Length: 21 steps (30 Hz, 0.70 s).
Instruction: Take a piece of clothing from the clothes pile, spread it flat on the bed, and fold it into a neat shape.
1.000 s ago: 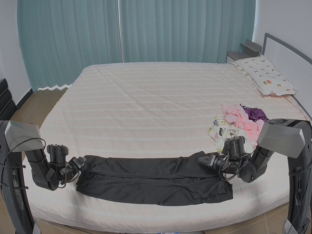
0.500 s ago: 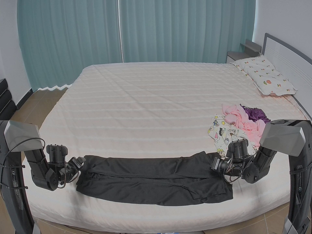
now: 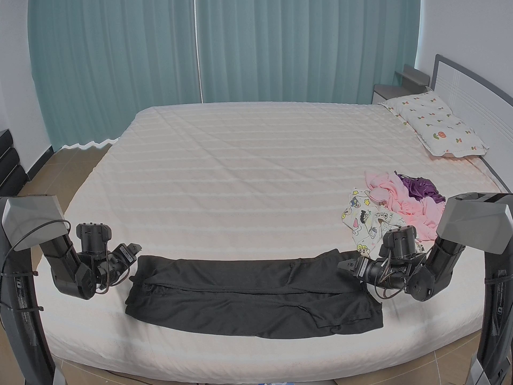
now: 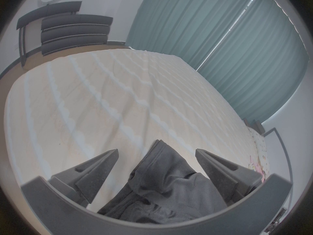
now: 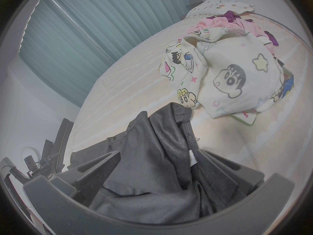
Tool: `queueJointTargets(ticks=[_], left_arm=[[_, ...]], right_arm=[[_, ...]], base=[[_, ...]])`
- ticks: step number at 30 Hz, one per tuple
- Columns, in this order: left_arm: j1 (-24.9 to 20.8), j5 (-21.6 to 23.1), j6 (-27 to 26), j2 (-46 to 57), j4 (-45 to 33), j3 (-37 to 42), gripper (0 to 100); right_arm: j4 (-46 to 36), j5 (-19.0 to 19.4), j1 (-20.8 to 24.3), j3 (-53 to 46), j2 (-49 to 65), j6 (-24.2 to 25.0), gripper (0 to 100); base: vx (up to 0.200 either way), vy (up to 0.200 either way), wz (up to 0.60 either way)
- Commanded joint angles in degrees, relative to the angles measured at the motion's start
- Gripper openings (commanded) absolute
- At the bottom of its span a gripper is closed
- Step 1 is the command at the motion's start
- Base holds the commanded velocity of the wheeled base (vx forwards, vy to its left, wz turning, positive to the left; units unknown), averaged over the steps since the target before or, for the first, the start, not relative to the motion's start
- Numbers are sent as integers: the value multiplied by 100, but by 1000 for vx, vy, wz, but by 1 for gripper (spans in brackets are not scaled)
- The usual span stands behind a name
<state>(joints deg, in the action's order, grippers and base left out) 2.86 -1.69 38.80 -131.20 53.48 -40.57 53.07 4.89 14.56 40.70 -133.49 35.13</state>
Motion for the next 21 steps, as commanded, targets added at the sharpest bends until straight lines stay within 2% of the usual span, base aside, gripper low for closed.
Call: queueJointTargets(ticks=[1, 6, 10, 21], left_arm=[[-5, 301, -400, -196, -646, -865, 100], [-23, 934, -707, -249, -883, -1102, 100], [-23, 925, -1279, -477, -953, -1225, 100], [-32, 873, -1437, -767, -971, -1436, 100]], right_arm=[[11, -5, 47, -485, 385, 160, 100], [345, 21, -14, -722, 411, 196, 100], [529, 39, 30, -801, 332, 196, 100], [538, 39, 91, -748, 306, 196, 100]], base=[[0, 0, 0], [0, 0, 0], [0, 0, 0], [0, 0, 0]])
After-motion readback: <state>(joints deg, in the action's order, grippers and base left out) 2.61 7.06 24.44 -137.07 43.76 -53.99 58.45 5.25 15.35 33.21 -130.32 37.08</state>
